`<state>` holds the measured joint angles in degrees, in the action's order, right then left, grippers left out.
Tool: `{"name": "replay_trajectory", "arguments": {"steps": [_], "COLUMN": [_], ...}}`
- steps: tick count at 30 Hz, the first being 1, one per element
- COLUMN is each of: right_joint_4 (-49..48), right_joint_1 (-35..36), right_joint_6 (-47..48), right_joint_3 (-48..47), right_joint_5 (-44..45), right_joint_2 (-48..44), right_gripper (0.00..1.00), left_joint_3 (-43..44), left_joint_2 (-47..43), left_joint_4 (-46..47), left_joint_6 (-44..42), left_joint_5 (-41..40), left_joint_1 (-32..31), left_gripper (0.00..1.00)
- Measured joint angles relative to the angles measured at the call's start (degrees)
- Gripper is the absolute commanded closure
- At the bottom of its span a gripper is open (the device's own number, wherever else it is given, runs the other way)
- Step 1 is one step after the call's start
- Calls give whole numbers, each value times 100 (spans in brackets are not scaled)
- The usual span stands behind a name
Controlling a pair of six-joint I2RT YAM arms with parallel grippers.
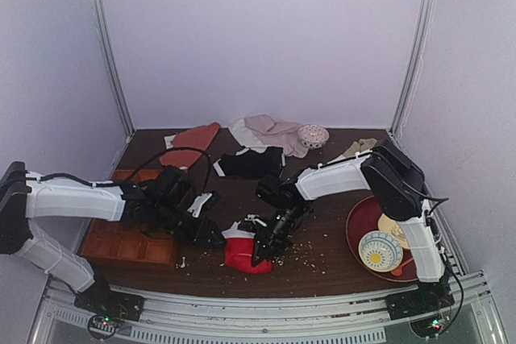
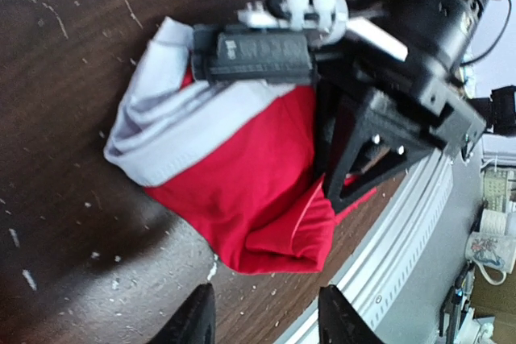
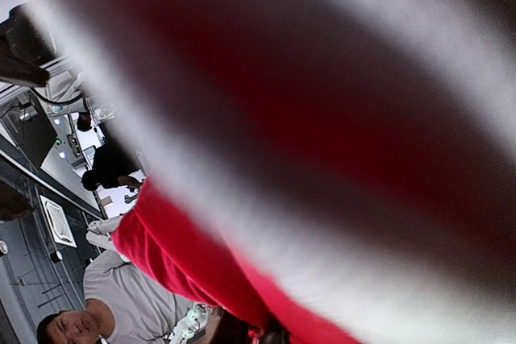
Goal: Roll the underwear
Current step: Roll the underwear at the center of the board.
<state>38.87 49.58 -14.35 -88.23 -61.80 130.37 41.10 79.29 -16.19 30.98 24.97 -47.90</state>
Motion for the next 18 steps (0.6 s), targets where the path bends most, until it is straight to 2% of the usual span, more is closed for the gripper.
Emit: {"name": "replay_trajectory", "arguments": {"steps": [8,13,18], "right_joint_4": [2,4,7], "right_joint_1": [-4,-4,-4], "right_joint_6": [-2,-7,-50], "right_joint_3": [0,-2,-2], "right_joint_5": [-15,-17,-20], "right_joint_2": [4,9,11], "right_gripper": [100,100,100], "left_joint_3": [-804,-820,-817], "left_joint_2": [-409,-457,-133], "left_joint_4": [940,1373,1692], "left_joint_6": [-234,-450,-662], "left_joint_5": [315,319,271], "left_joint_1": [-240,-463,-675], "left_gripper": [54,54,52]}}
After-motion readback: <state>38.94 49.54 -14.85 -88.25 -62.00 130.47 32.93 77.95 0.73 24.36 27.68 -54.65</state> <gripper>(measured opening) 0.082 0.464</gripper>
